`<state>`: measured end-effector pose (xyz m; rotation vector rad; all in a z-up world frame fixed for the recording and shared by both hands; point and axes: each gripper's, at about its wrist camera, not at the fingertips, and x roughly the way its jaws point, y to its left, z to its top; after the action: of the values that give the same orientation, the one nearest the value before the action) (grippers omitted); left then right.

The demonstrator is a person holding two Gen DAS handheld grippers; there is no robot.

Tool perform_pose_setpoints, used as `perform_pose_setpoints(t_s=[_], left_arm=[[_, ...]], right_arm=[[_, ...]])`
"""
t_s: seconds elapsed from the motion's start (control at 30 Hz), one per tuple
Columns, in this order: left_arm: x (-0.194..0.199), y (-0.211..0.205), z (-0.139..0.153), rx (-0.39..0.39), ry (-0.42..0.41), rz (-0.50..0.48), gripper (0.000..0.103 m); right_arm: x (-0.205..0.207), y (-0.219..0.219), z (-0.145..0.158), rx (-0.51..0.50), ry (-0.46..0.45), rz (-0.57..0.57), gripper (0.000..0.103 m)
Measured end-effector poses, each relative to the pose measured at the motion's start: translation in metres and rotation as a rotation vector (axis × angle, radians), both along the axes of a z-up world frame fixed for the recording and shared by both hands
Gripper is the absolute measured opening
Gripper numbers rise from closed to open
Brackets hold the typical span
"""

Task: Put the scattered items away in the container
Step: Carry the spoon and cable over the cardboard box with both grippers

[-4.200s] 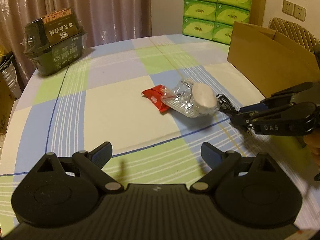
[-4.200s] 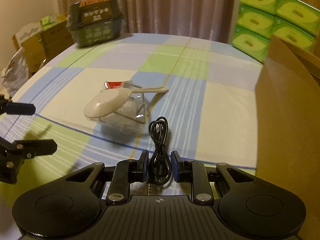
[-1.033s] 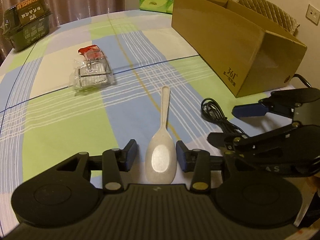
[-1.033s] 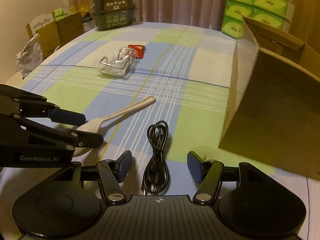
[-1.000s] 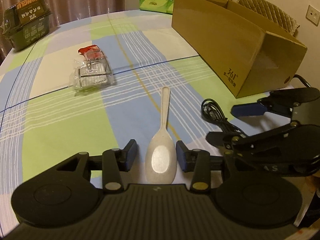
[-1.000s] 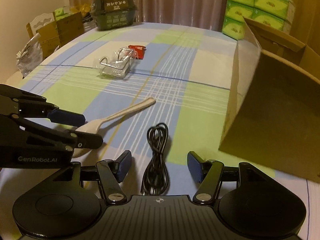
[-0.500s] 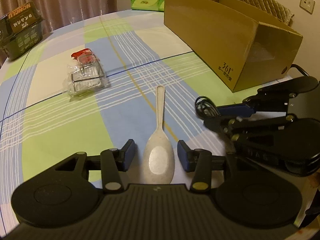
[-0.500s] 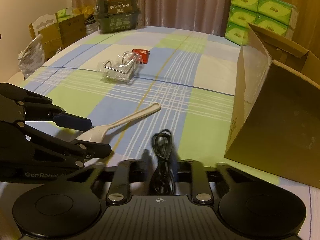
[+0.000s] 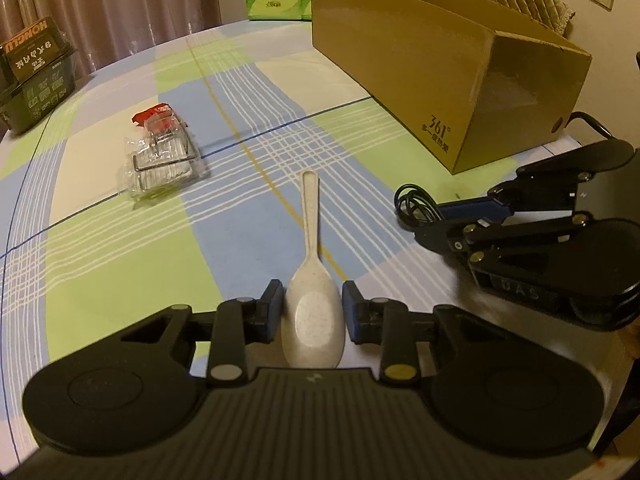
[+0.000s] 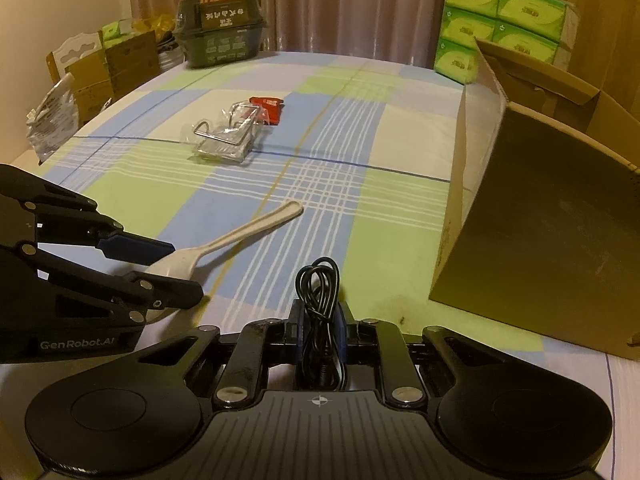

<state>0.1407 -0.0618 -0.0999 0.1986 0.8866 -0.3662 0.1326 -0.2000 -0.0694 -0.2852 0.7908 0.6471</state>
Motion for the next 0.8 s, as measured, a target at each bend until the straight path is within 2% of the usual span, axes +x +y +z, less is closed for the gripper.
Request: perform_pose_setpoints(t_s=[0.5,0.8], left_arm=[[-0.005,0.004,0.013,-0.019,-0.060,0.024,0.026],[-0.003,0.005,0.007,-0.008,-0.040,0.030,0.026]], right_arm=[[-0.005,-0.006,0.014,0.016,-0.027,-0.022,0.012],[-0.006,-0.005,0.014,0.013,-0.026,-0.023,0.012]])
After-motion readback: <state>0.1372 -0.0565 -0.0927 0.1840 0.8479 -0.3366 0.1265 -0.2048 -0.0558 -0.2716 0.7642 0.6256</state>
